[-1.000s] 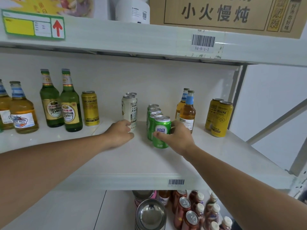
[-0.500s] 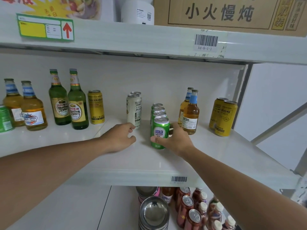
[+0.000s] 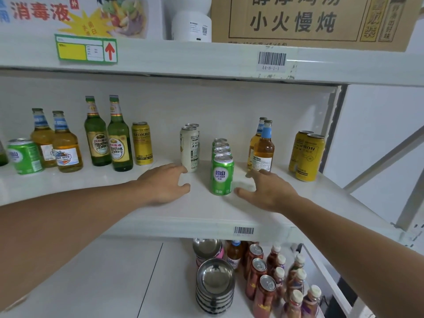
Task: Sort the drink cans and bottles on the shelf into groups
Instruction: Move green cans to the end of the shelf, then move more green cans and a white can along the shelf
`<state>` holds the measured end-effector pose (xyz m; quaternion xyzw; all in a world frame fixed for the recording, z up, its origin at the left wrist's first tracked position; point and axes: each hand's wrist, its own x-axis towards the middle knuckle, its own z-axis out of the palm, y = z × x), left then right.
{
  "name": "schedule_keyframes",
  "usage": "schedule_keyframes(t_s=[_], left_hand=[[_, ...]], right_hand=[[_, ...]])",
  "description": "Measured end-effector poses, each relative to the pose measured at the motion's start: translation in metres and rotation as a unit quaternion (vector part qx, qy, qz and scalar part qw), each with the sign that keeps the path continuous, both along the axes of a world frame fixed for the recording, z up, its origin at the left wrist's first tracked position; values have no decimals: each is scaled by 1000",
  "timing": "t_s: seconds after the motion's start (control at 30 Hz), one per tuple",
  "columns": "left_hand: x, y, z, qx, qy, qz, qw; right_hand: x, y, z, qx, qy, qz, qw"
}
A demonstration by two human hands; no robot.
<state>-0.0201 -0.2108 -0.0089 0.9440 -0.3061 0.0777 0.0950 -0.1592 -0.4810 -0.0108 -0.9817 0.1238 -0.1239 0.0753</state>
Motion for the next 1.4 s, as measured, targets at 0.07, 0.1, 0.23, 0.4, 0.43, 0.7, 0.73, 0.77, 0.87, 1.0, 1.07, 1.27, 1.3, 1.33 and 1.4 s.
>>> schedule_keyframes(t_s=[0.07,0.1,0.23,0.4,0.43,0.7,0.73,0.77,0.87,1.0,1.07,1.27,1.3,1.33,1.4], left_hand=[[-8,5,2,2,2,11,1000],[-13,7,3,1,1,14,1000],[-29,23,4,12,-1,24,1000],[-40,56,5,21,3,45,999],[-41,63,6,19,4,50,999],[-45,142,14,18,9,76,997],[-44,157,14,21,11,81,996],[-44,173,14,23,14,88,996],[-40,226,13,21,21,120,992],[-38,300,11,18,30,155,987],[-38,336,7,19,31,171,985],[-42,419,-6,13,42,213,976],[-41,429,-7,13,40,220,975],[-39,439,-7,10,40,227,973],[-35,456,-7,4,41,240,970]], right_hand=[[-5,8,2,-16,6,10,1000],[-7,11,3,-19,4,15,1000],[-11,32,4,-20,-36,39,998],[-15,61,3,-16,-63,79,995],[-15,67,4,-18,-61,88,994],[6,150,14,-1,-34,154,988],[10,164,14,-2,-32,160,987],[14,178,13,-1,-31,165,986],[29,222,8,-5,-13,180,983],[50,283,2,12,-2,198,980],[58,313,-3,19,0,207,978],[84,387,-9,34,15,246,969],[90,396,-8,34,15,251,967],[96,406,-7,35,14,256,966],[111,424,-4,35,14,265,964]])
